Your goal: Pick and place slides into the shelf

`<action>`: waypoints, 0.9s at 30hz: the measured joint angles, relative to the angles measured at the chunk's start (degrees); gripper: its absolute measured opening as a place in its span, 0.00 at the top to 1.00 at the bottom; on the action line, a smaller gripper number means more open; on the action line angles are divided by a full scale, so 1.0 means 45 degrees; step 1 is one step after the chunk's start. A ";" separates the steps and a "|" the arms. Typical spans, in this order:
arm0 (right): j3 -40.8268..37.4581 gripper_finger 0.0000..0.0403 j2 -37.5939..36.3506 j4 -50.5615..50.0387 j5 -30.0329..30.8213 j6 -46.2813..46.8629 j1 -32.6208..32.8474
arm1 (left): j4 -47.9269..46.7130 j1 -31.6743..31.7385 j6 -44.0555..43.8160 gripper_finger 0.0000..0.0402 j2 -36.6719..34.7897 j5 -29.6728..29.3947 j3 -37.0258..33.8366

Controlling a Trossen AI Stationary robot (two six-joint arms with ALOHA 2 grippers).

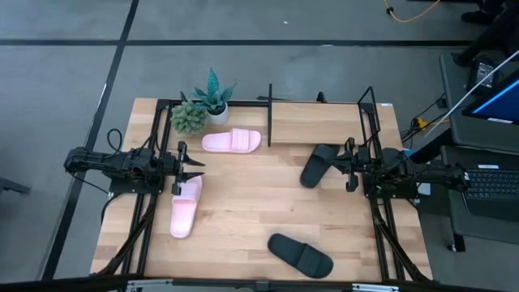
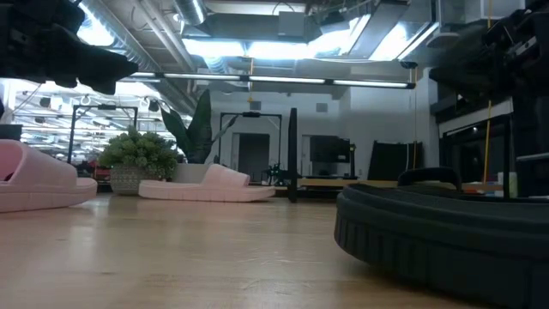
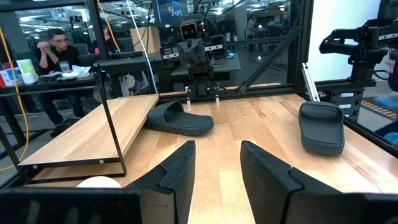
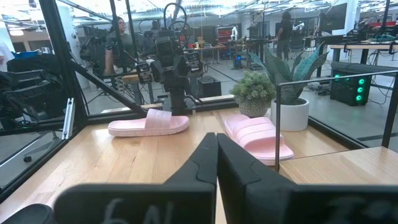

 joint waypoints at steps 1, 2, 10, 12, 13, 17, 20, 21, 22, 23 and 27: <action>0.0000 0.99 0.0000 0.0000 0.0000 0.0000 0.0000 | -0.0001 0.0003 0.0003 0.70 0.0002 0.0002 -0.0003; 0.0002 0.99 -0.0003 0.0000 0.0001 0.0000 0.0001 | -0.0001 0.0001 0.0004 0.70 -0.0002 0.0002 -0.0001; 0.0005 0.99 0.0000 0.0000 0.0000 0.0001 -0.0001 | 0.0001 0.0004 0.0001 0.70 -0.0001 0.0001 -0.0002; 0.0004 0.99 -0.0004 0.0000 0.0004 0.0001 0.0003 | -0.0002 0.0005 0.0004 0.70 -0.0002 -0.0002 -0.0001; 0.0001 0.99 -0.0003 0.0000 0.0003 0.0001 0.0001 | 0.0002 0.0001 0.0002 0.70 -0.0001 0.0000 0.0000; 0.0000 0.99 -0.0004 0.0001 0.0002 -0.0002 0.0001 | -0.0002 0.0000 0.0000 0.70 -0.0002 0.0002 -0.0004; 0.0000 0.99 0.0000 0.0005 0.0000 0.0108 -0.0001 | -0.0001 0.0003 0.0002 0.70 -0.0001 -0.0002 -0.0002; 0.0004 0.99 0.0000 0.0005 0.0000 0.0383 -0.0001 | 0.0002 0.0000 0.0003 0.70 -0.0002 -0.0002 -0.0005; 0.0000 0.99 -0.0001 0.0008 0.0003 0.0710 0.0000 | -0.0002 0.0004 0.0000 0.70 -0.0002 -0.0002 -0.0004; 0.0005 0.99 -0.0005 0.0010 0.0003 0.0998 0.0001 | -0.0002 0.0000 0.0000 0.70 -0.0002 -0.0002 -0.0004; 0.0001 0.99 0.0000 0.0019 0.0000 0.1304 -0.0001 | 0.0002 0.0000 0.0005 0.70 0.0000 0.0002 -0.0005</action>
